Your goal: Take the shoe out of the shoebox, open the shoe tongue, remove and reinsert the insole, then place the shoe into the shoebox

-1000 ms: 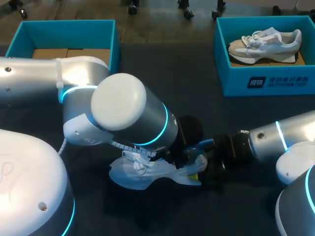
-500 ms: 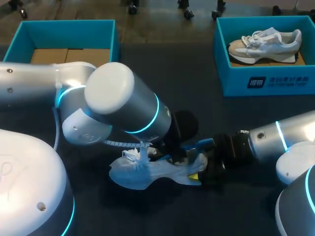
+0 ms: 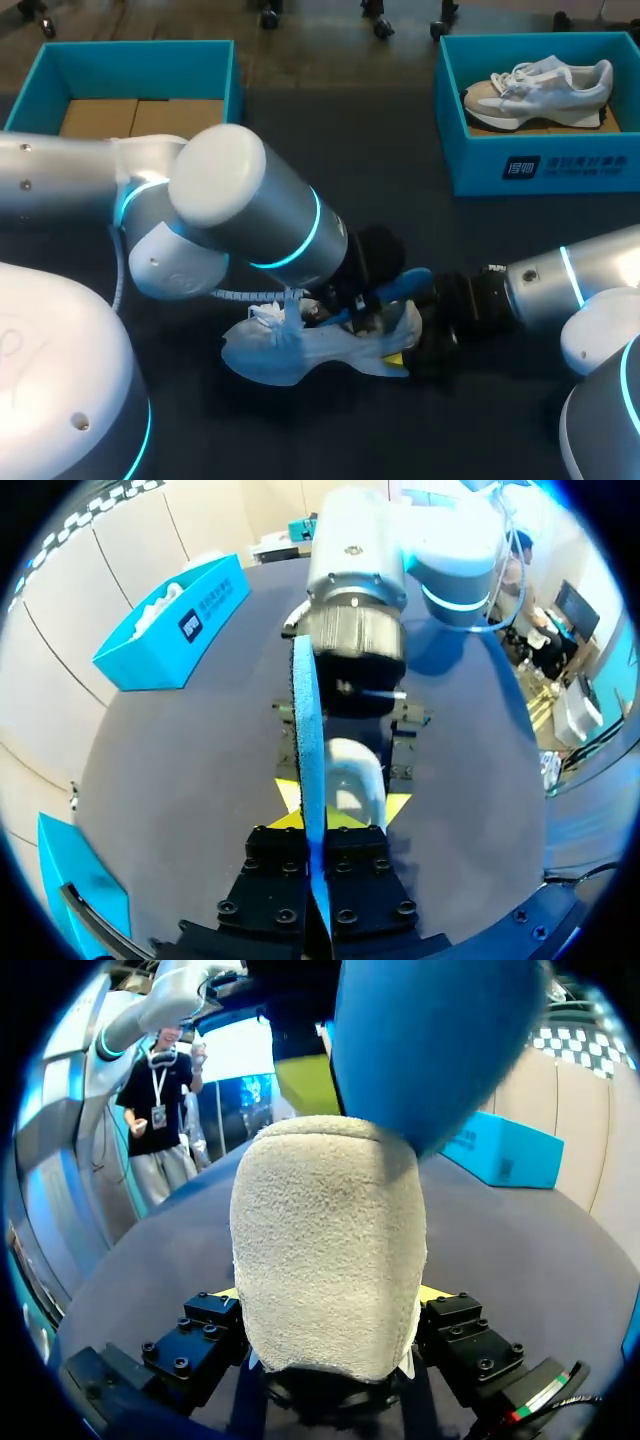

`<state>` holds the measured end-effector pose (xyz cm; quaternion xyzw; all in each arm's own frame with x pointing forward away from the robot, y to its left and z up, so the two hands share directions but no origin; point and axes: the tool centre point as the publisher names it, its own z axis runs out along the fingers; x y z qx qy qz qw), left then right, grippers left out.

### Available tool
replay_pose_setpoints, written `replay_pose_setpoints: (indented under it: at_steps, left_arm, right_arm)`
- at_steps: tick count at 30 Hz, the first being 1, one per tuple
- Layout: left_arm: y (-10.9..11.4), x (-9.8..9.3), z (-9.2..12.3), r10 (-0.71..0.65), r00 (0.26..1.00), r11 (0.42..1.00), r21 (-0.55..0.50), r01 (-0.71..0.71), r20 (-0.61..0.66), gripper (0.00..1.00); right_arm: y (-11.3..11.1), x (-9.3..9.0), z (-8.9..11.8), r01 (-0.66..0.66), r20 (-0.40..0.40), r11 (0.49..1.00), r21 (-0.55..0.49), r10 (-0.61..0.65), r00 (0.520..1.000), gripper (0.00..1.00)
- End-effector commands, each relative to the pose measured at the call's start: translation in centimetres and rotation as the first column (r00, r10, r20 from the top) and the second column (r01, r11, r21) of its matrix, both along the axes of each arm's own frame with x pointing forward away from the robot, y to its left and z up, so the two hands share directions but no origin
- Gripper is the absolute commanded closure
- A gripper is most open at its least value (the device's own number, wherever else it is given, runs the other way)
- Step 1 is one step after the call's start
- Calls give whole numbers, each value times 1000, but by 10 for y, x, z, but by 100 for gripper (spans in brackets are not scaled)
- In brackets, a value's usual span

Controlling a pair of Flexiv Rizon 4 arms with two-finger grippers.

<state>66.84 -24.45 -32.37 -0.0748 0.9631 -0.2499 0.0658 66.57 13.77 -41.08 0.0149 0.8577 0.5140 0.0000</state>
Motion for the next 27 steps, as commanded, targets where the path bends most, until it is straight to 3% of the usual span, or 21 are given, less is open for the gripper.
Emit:
replay_pose_setpoints:
  at_steps: [1, 9, 12, 13, 14, 15, 18, 27]
  left_arm:
    - [9, 13, 9, -59, 995, 997, -53, 54, -82, 100]
    - [-4, 28, 58, -221, 946, 962, -213, 171, -238, 100]
    - [-9, 25, 83, -276, 929, 943, -259, 211, -247, 100]
    - [-12, 21, 101, -322, 911, 924, -293, 244, -256, 100]
    - [-12, 21, 101, -322, 911, 924, -293, 244, -256, 100]
    - [-14, 15, 120, -368, 894, 904, -324, 280, -255, 100]
    - [-15, 9, 148, -432, 864, 870, -374, 323, -258, 100]
    - [-16, -7, 221, -543, 805, 795, -456, 400, -241, 100]
  right_arm:
    - [2, 0, 1, 1, 0, 1000, -6, -1, 1000, 100]
    - [2, 0, 1, 1, 0, 1000, -6, -1, 1000, 100]
    - [2, 0, 1, 1, 0, 1000, -6, -1, 1000, 100]
    - [2, 0, 1, 1, 0, 1000, -6, -1, 1000, 100]
    - [2, 0, 1, 1, 0, 1000, -6, -1, 1000, 100]
    - [2, 0, 1, 1, 0, 1000, -6, -1, 1000, 100]
    - [2, 0, 1, 1, 0, 1000, -6, -1, 1000, 100]
    - [2, 0, 1, 1, 0, 1000, -6, -1, 1000, 100]
